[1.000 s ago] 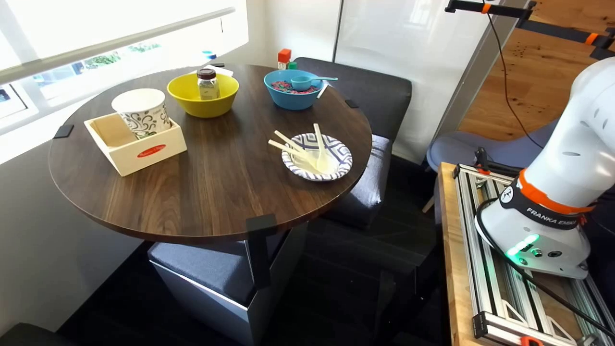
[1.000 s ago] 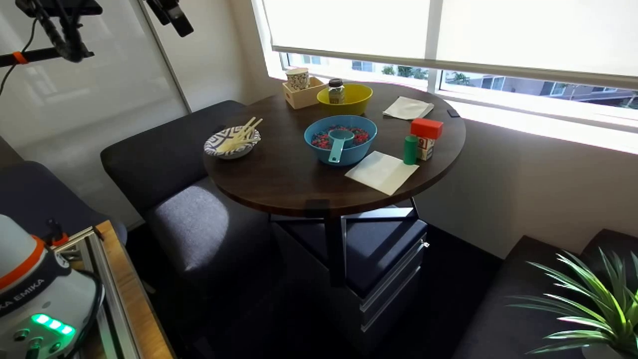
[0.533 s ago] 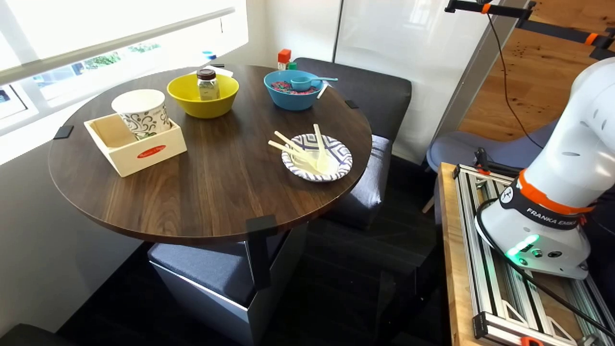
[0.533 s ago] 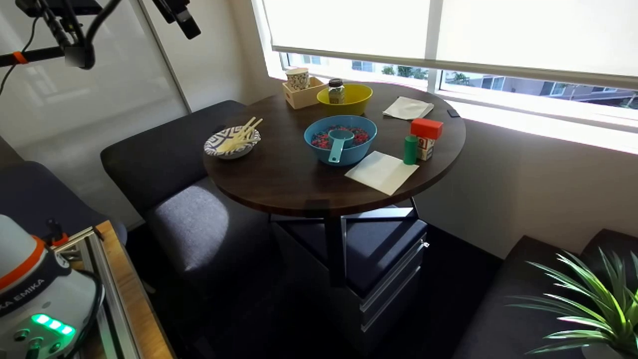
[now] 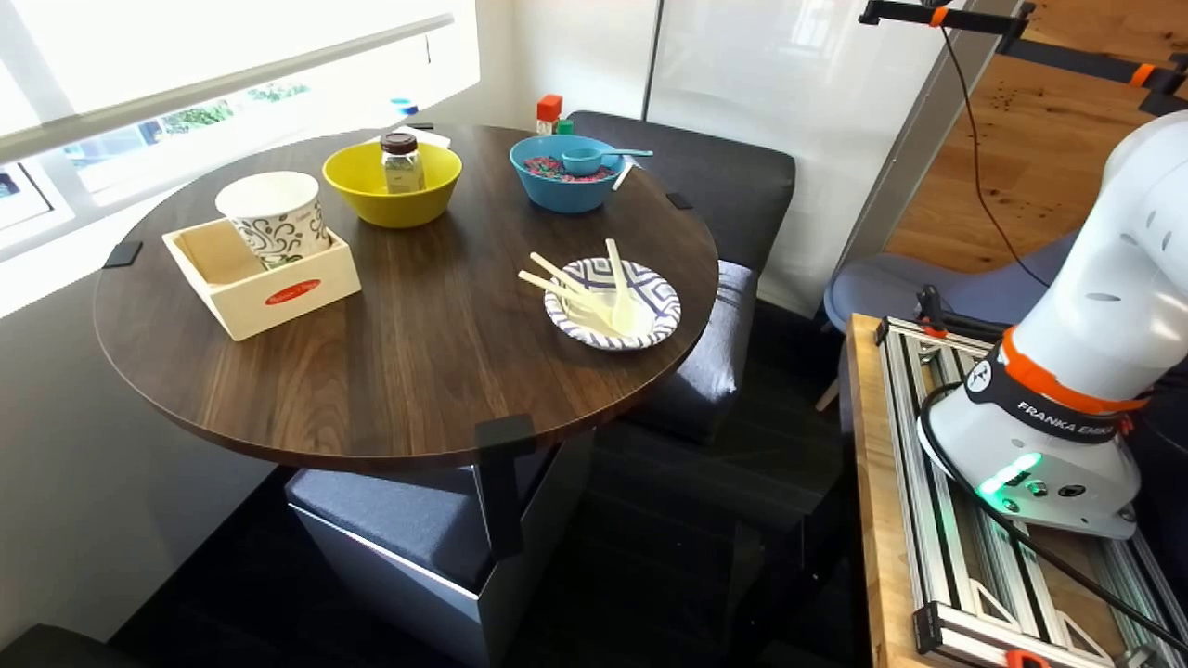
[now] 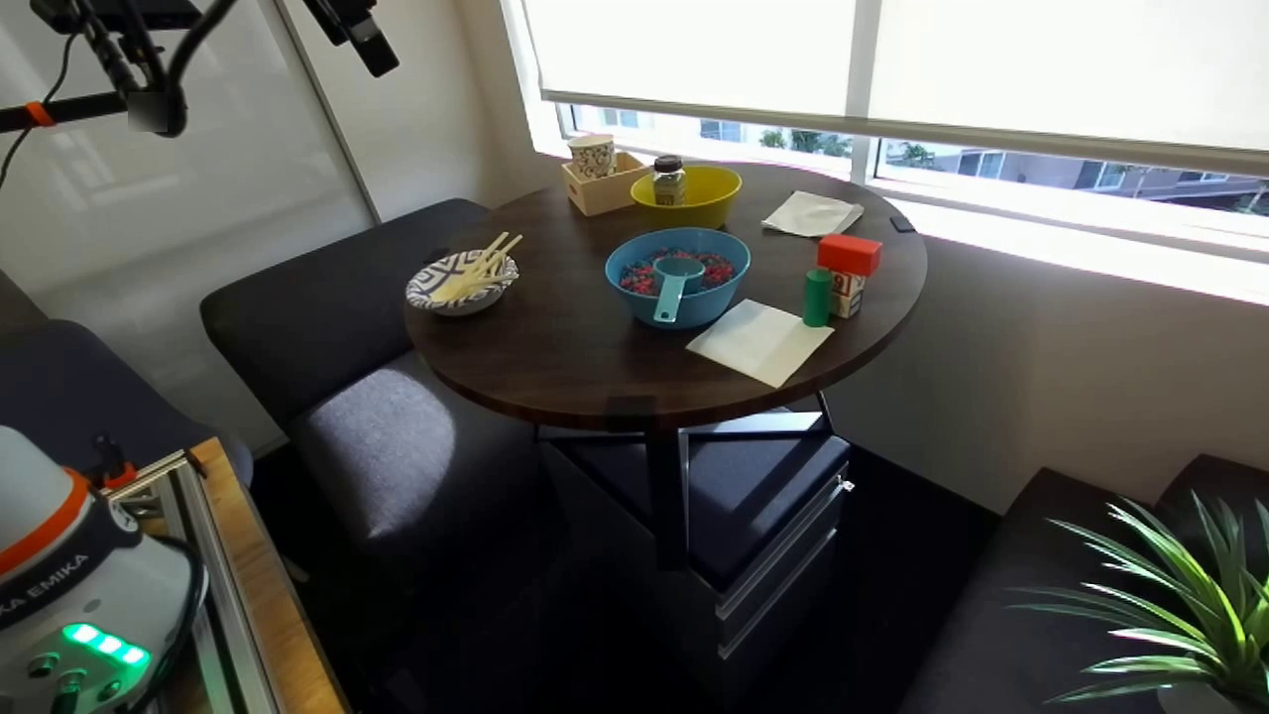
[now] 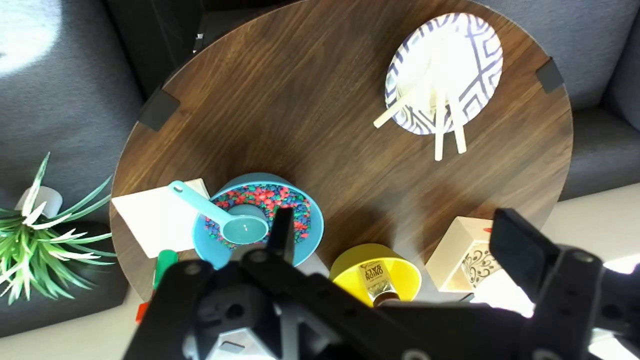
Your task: Use the blue measuring cup to place some cereal from the blue bowl into the coffee cup.
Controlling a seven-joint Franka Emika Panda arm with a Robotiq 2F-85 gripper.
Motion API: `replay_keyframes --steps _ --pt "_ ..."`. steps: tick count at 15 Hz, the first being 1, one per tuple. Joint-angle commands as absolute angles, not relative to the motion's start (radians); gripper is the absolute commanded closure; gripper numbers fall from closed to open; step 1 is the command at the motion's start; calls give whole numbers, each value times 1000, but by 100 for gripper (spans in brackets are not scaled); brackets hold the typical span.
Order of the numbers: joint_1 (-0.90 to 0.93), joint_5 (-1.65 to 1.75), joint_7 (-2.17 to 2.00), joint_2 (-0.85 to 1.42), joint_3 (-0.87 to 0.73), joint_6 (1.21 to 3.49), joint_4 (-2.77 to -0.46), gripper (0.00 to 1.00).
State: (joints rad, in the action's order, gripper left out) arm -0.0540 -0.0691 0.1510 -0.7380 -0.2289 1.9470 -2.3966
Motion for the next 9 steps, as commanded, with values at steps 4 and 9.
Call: replay_keyframes --steps 4,9 --pt "-51 -120 197 -667 -273 1946 -2385 0" --pt "2 -345 417 -452 -440 1955 -2360 0"
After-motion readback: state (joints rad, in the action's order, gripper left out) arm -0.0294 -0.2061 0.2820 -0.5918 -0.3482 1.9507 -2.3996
